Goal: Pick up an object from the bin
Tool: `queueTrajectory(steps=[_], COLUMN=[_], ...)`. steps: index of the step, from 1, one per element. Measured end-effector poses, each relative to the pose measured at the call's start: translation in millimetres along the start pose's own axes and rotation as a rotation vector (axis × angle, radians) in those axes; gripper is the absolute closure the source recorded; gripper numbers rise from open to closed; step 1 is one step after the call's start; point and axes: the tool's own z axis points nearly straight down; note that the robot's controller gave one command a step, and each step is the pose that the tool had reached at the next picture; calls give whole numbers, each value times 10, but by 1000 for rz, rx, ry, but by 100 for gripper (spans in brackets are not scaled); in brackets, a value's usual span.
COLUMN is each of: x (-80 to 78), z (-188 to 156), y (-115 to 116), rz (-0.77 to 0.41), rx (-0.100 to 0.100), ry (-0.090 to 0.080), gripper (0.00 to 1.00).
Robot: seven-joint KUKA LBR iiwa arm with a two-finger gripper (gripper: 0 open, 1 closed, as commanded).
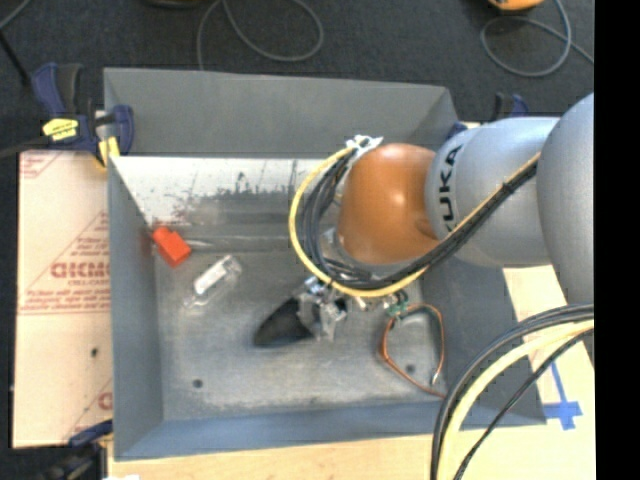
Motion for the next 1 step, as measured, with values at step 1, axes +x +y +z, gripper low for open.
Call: queueTrajectory(steps=[1], x=[-1], z=[-1], y=[-1], rz=[0], rx=[0], ry=[0], gripper=[0])
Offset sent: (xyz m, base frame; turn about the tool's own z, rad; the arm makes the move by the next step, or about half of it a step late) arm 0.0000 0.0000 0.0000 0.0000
